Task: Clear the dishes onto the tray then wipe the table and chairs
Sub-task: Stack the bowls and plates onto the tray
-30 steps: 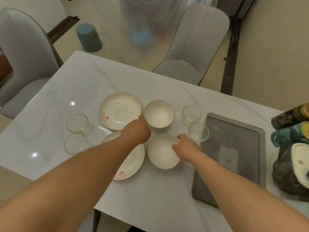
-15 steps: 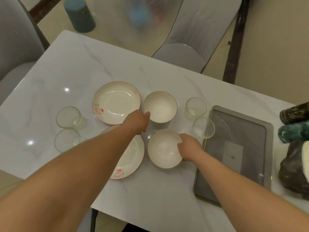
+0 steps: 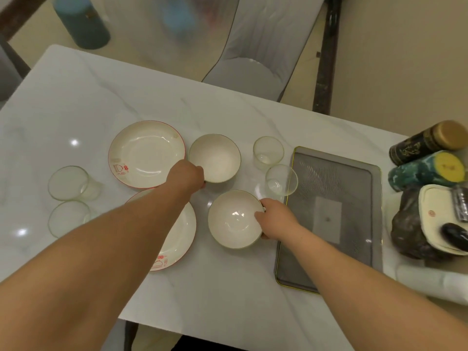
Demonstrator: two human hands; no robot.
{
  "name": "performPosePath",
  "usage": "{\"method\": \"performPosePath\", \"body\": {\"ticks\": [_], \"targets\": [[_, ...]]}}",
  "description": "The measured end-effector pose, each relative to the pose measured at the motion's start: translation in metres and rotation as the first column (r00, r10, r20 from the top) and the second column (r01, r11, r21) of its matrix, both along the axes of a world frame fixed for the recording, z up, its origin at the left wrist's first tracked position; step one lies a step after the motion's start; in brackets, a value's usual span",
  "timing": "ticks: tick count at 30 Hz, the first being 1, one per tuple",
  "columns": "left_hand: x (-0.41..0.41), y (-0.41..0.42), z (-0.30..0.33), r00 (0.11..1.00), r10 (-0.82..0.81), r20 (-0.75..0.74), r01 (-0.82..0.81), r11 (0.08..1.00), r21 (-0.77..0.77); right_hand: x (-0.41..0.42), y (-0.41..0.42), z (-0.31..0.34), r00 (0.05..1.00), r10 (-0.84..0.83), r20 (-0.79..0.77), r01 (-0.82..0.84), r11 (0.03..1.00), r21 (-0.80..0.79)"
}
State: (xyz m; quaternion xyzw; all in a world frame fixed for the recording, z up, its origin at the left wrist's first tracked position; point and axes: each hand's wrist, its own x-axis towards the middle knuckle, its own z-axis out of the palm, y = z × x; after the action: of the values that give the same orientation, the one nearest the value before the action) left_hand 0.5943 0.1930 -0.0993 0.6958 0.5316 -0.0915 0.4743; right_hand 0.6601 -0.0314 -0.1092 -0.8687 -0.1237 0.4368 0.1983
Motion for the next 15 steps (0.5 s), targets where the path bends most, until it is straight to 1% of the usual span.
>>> {"method": "performPosePath", "body": {"ticks": [4, 8, 9, 11, 13, 15], "targets": [[-0.015, -0.005, 0.014, 1.0, -0.006, 0.022, 0.005, 0.999, 0.049, -0.003, -0.005, 0.0, 0.997, -0.058, -0.044, 0.058, 0.998, 0.0], [-0.031, -0.012, 0.037, 0.998, -0.061, 0.008, 0.061, 0.994, 0.086, -0.006, -0.009, 0.004, 0.997, -0.022, -0.071, 0.02, 0.999, -0.031], [-0.033, -0.015, 0.043, 0.998, -0.061, 0.013, 0.06, 0.995, 0.081, -0.006, -0.011, 0.004, 0.997, -0.018, -0.071, 0.016, 0.999, -0.036], [-0.036, -0.02, 0.052, 0.998, -0.062, 0.007, 0.061, 0.996, 0.064, -0.004, -0.013, 0.006, 0.996, -0.065, -0.067, 0.063, 0.998, -0.024], [-0.044, -0.03, 0.062, 0.998, -0.048, 0.028, 0.047, 0.998, 0.033, -0.004, -0.015, 0.019, 0.995, -0.08, -0.052, 0.08, 0.997, 0.001], [-0.051, -0.041, 0.072, 0.997, -0.073, 0.009, 0.073, 0.997, 0.023, -0.004, -0.016, 0.036, 0.995, -0.092, -0.05, 0.094, 0.995, 0.029]]}}
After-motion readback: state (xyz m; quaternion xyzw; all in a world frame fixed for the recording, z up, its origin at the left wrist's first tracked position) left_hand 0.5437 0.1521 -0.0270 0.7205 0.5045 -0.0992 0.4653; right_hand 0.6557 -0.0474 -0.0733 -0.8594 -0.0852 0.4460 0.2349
